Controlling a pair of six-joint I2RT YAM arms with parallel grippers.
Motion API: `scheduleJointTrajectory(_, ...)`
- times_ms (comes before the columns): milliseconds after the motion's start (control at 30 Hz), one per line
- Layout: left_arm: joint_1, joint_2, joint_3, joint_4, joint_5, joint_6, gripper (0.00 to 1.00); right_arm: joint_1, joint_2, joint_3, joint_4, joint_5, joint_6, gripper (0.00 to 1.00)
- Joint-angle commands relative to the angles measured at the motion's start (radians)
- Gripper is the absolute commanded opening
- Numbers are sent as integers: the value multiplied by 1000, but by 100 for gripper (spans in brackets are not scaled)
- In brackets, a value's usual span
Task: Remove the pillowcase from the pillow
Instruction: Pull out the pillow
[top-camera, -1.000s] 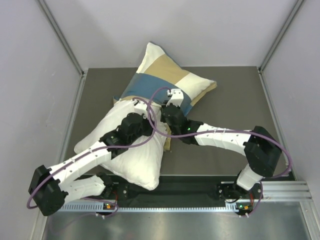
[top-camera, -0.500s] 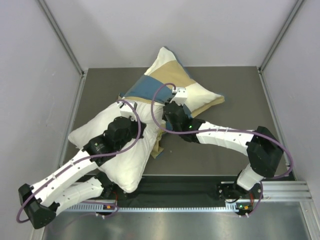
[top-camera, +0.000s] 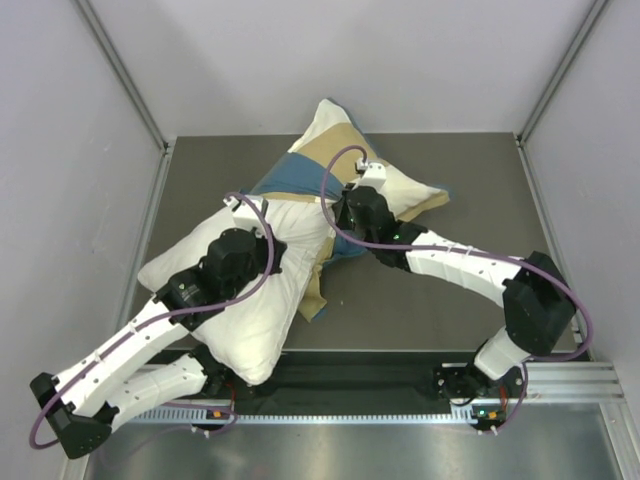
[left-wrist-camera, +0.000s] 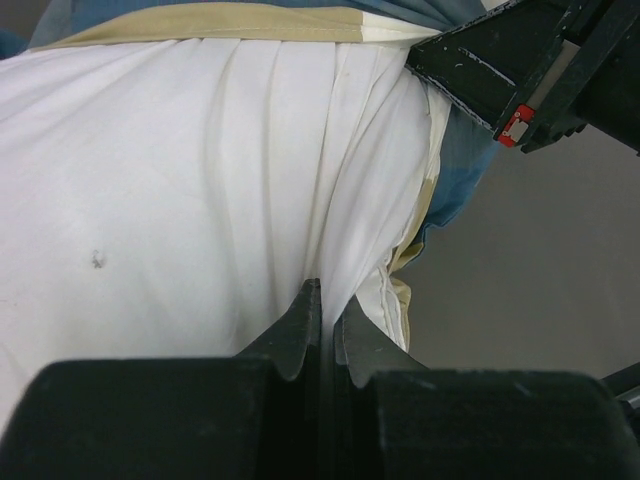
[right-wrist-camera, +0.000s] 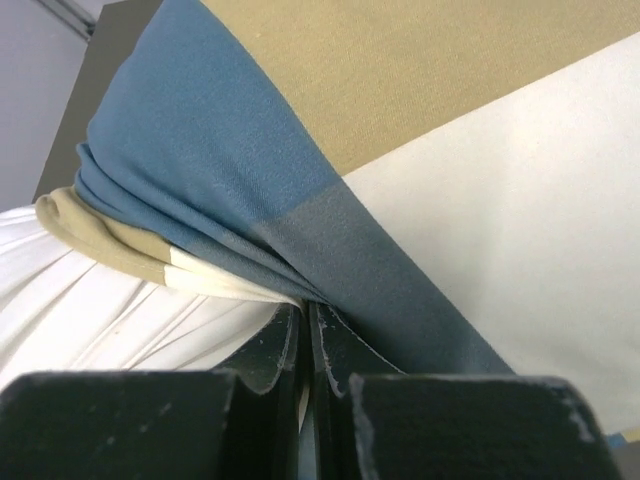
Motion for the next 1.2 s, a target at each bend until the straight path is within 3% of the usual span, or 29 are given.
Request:
scheduleJointTrajectory(0,7,-173,143,-164,-182,31,0,-303,17,-25,-185,520,-145,0)
scheduleJointTrajectory(867,7,-237,290,-302,-335,88,0,-592,-64,-7,-158,414,-258,0)
scheduleJointTrajectory(1067,6,-248,287,-308,-348,93,0,-620,-56,13,-161,402,-283,0)
scheduleJointTrajectory(1167,7,-219,239,-226,-302,93,0,-619,-85,-5,-150,339,-280,0)
